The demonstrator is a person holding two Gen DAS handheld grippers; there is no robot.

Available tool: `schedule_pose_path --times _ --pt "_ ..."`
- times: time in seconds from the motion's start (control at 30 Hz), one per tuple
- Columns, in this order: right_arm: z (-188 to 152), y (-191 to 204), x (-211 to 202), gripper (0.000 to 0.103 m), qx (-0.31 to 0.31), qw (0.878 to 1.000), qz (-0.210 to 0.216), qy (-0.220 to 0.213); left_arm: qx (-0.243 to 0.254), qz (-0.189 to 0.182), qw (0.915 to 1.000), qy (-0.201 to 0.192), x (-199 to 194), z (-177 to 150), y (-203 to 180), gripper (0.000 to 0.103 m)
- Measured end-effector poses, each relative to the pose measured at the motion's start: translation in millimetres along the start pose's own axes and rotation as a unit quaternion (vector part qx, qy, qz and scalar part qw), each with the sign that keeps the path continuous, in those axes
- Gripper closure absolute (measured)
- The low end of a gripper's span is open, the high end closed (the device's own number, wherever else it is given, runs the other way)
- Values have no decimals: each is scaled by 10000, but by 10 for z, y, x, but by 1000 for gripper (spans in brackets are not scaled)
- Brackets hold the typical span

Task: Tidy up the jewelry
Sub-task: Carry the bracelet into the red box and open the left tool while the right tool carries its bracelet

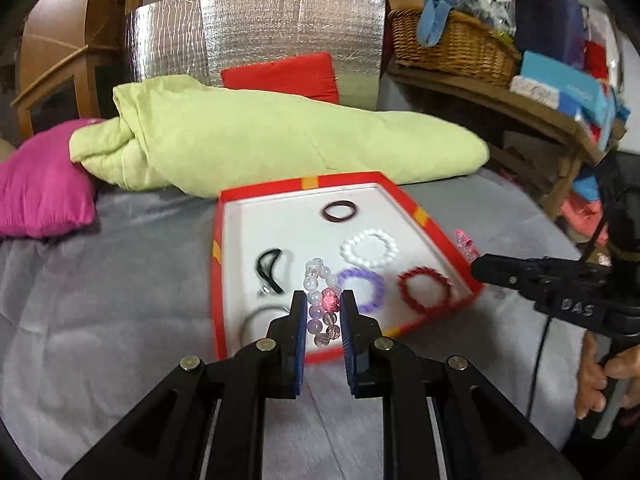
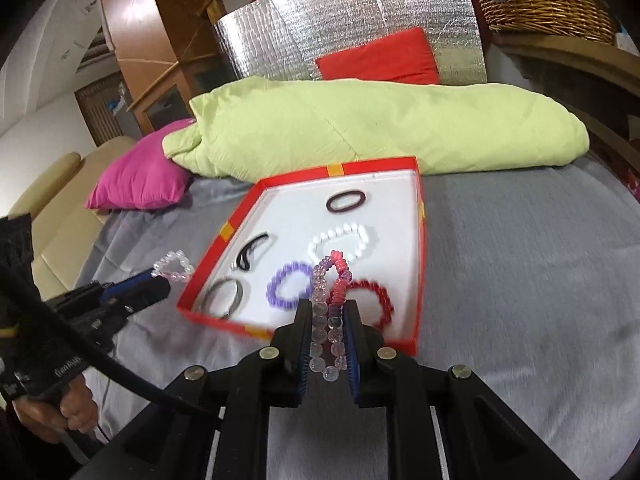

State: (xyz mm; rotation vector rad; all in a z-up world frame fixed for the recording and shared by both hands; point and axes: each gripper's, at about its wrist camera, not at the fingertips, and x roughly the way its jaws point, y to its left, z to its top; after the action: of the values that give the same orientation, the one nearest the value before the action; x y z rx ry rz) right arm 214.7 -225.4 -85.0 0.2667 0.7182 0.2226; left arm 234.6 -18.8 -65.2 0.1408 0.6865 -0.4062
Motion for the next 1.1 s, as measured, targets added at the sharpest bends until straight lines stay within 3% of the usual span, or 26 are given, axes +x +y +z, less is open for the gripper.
schedule_pose_path --times 0.43,1.1 --pt "400 -189 604 86 99 9999 -86 25 526 563 9970 87 459 351 -95 86" --pt "645 -371 901 86 323 9992 -237 82 690 654 9942 511 1031 418 -100 86"
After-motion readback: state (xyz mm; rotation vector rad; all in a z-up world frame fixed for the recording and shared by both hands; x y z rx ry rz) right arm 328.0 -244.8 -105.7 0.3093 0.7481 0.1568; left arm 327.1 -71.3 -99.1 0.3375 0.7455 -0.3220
